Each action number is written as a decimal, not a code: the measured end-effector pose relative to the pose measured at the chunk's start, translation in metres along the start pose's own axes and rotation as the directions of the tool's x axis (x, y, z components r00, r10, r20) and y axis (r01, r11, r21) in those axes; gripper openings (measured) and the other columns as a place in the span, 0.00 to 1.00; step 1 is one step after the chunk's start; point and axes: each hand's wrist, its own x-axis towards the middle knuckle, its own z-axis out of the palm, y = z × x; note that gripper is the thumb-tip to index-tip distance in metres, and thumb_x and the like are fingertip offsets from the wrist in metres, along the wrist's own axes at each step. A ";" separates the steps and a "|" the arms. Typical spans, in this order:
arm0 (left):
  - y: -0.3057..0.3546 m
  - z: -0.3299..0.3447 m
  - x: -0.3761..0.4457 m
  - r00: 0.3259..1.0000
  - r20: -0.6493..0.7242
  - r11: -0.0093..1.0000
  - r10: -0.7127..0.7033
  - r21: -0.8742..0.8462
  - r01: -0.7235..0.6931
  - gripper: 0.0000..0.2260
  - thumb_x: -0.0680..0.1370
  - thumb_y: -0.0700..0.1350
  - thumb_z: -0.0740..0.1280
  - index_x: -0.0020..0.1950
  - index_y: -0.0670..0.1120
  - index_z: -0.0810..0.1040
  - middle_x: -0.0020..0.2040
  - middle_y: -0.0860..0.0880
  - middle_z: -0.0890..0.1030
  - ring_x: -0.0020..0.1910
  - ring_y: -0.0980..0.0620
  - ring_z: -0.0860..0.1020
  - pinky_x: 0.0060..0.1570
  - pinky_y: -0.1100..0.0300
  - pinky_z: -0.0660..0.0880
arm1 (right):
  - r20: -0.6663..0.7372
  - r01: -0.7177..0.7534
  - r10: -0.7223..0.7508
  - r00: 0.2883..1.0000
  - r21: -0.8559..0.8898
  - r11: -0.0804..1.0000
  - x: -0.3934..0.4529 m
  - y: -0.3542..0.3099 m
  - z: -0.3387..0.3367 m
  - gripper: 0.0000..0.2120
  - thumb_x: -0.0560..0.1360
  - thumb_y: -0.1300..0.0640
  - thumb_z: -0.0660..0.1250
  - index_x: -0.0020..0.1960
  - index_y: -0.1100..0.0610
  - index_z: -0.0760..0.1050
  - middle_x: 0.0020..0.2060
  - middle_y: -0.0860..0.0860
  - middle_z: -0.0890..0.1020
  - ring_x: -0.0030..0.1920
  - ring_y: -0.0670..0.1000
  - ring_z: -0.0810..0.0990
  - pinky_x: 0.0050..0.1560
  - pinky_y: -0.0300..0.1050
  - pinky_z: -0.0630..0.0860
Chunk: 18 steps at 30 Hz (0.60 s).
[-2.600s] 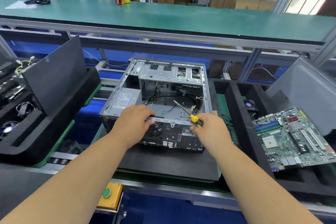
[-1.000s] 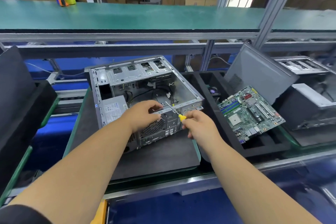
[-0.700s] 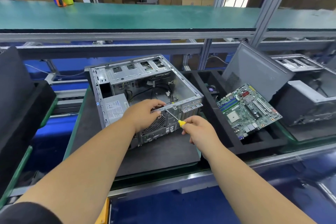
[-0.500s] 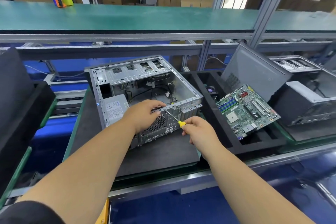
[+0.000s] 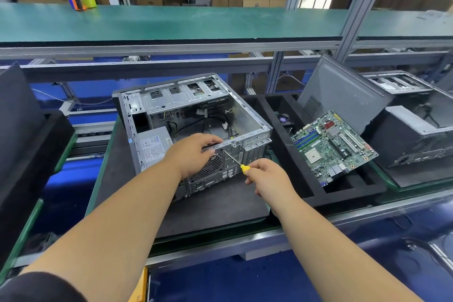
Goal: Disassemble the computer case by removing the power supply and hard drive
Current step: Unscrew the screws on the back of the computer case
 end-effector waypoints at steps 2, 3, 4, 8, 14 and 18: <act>0.000 0.000 0.000 1.000 -0.002 1.000 -0.003 0.003 0.003 0.15 0.81 0.52 0.61 0.64 0.68 0.72 0.64 0.61 0.74 0.60 0.57 0.74 0.56 0.56 0.73 | 0.004 -0.008 0.008 1.000 0.007 1.000 0.000 0.000 0.001 0.03 0.75 0.55 0.67 0.43 0.53 0.78 0.31 0.46 0.83 0.28 0.48 0.72 0.35 0.42 0.70; 0.000 0.000 0.000 1.000 -0.003 1.000 -0.003 0.004 0.003 0.15 0.81 0.52 0.61 0.64 0.68 0.72 0.64 0.61 0.74 0.61 0.57 0.74 0.56 0.56 0.73 | 0.009 -0.010 0.010 1.000 0.012 1.000 0.000 0.000 0.002 0.03 0.76 0.56 0.66 0.44 0.54 0.78 0.31 0.46 0.82 0.27 0.47 0.71 0.32 0.40 0.70; 0.000 0.000 0.000 1.000 -0.003 1.000 -0.002 0.004 0.002 0.15 0.81 0.52 0.61 0.64 0.68 0.72 0.64 0.61 0.74 0.61 0.57 0.74 0.56 0.56 0.72 | 0.014 -0.013 0.012 1.000 0.014 1.000 -0.001 0.000 0.003 0.04 0.76 0.56 0.66 0.44 0.54 0.78 0.31 0.46 0.82 0.25 0.46 0.71 0.29 0.38 0.70; 0.000 0.000 0.000 1.000 -0.001 1.000 0.002 0.000 -0.002 0.15 0.80 0.51 0.62 0.64 0.67 0.72 0.64 0.61 0.75 0.61 0.56 0.74 0.56 0.56 0.73 | 0.029 -0.042 0.042 0.999 0.025 0.999 0.000 0.002 0.005 0.05 0.76 0.55 0.66 0.45 0.55 0.77 0.33 0.49 0.82 0.24 0.45 0.71 0.31 0.40 0.70; 0.003 -0.002 0.000 1.000 0.011 1.000 0.001 -0.003 -0.001 0.16 0.81 0.50 0.61 0.66 0.65 0.72 0.67 0.60 0.74 0.64 0.56 0.73 0.61 0.53 0.73 | 0.133 -0.254 0.231 0.964 0.186 0.949 -0.002 -0.004 0.013 0.11 0.81 0.54 0.62 0.48 0.60 0.78 0.31 0.53 0.80 0.25 0.47 0.67 0.29 0.39 0.67; 0.006 -0.005 -0.001 0.999 0.026 0.999 -0.030 0.032 0.030 0.17 0.81 0.51 0.61 0.69 0.62 0.71 0.69 0.57 0.73 0.66 0.54 0.72 0.62 0.53 0.71 | 0.185 -0.342 0.304 0.934 0.234 0.910 -0.007 -0.011 0.013 0.14 0.82 0.54 0.60 0.44 0.60 0.78 0.30 0.52 0.77 0.27 0.47 0.67 0.33 0.39 0.67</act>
